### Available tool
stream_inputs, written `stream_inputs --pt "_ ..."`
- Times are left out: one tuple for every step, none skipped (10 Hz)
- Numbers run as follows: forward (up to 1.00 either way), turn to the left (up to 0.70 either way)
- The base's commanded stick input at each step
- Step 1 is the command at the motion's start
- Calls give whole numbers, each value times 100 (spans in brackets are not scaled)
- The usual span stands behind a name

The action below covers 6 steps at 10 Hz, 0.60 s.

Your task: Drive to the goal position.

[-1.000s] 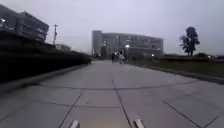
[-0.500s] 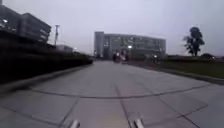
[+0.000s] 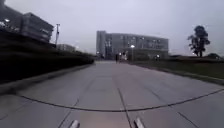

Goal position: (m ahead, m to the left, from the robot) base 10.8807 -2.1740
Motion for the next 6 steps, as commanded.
stream_inputs --pt "85 0" --pt "85 0" --pt "85 0" --pt "85 0" --pt "85 0" --pt "85 0"
